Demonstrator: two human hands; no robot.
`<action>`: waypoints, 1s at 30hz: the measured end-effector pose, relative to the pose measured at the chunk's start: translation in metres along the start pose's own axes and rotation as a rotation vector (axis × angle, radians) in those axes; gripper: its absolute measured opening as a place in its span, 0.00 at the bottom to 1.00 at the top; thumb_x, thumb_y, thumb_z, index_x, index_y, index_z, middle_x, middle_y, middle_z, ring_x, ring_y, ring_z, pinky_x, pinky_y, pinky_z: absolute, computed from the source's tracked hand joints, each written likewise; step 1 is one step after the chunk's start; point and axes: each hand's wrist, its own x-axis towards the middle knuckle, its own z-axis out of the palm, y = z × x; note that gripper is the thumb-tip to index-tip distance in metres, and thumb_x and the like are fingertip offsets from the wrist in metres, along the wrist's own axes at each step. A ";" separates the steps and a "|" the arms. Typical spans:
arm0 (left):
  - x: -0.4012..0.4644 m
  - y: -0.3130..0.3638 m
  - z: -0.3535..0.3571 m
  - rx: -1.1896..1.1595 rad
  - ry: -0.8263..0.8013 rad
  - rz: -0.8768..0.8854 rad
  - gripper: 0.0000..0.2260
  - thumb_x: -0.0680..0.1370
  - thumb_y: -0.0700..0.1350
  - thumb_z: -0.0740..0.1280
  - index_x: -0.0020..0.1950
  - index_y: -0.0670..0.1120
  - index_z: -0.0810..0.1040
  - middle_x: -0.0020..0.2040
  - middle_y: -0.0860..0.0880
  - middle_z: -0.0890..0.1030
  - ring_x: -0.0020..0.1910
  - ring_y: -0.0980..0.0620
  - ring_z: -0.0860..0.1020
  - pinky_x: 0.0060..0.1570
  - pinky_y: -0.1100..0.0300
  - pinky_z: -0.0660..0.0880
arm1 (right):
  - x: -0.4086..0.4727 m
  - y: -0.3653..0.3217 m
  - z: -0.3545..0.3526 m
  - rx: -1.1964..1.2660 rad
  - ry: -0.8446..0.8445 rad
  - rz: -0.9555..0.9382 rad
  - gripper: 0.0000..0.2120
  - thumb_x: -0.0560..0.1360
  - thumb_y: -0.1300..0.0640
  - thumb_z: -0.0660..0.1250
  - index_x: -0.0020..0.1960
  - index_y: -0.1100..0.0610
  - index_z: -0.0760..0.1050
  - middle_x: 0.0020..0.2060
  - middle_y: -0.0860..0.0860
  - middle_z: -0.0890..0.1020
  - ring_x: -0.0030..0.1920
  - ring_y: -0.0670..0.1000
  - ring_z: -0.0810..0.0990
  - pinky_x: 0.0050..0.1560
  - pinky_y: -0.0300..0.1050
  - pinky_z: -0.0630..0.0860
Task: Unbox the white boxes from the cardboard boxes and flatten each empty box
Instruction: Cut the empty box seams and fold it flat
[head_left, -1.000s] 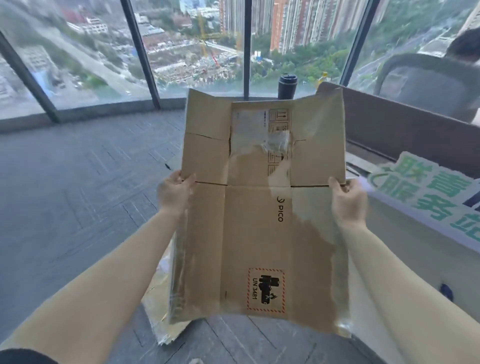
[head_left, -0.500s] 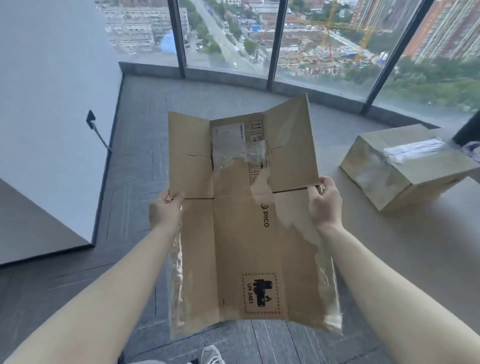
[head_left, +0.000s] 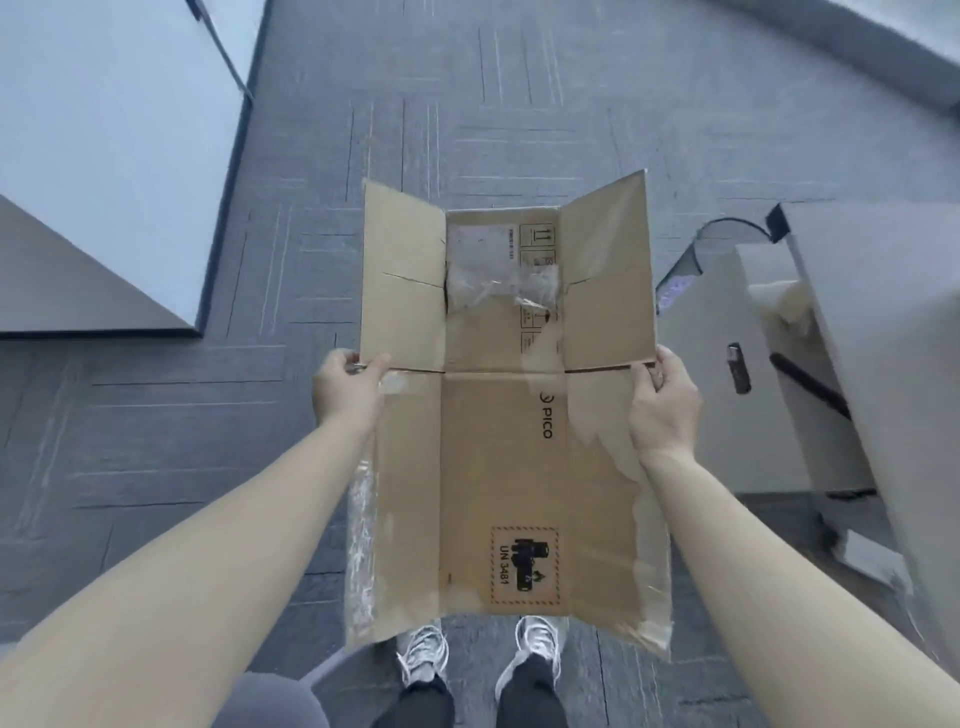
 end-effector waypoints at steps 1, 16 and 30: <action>0.011 -0.016 0.013 0.003 0.007 -0.002 0.12 0.74 0.49 0.74 0.53 0.47 0.76 0.48 0.49 0.78 0.46 0.47 0.77 0.52 0.50 0.78 | 0.010 0.024 0.016 -0.017 -0.005 0.005 0.14 0.81 0.57 0.62 0.67 0.55 0.75 0.47 0.44 0.81 0.49 0.45 0.78 0.55 0.36 0.73; 0.196 -0.316 0.217 0.047 -0.006 -0.047 0.14 0.74 0.48 0.74 0.55 0.43 0.77 0.45 0.49 0.78 0.43 0.50 0.75 0.47 0.57 0.71 | 0.137 0.359 0.223 -0.193 -0.066 -0.019 0.12 0.81 0.57 0.62 0.62 0.56 0.77 0.39 0.48 0.78 0.43 0.49 0.74 0.44 0.40 0.65; 0.271 -0.445 0.316 0.091 -0.022 -0.064 0.14 0.76 0.46 0.72 0.56 0.39 0.78 0.48 0.47 0.78 0.46 0.50 0.75 0.46 0.61 0.69 | 0.194 0.514 0.301 -0.409 -0.102 0.030 0.16 0.81 0.54 0.60 0.65 0.60 0.75 0.53 0.57 0.84 0.56 0.61 0.78 0.55 0.50 0.71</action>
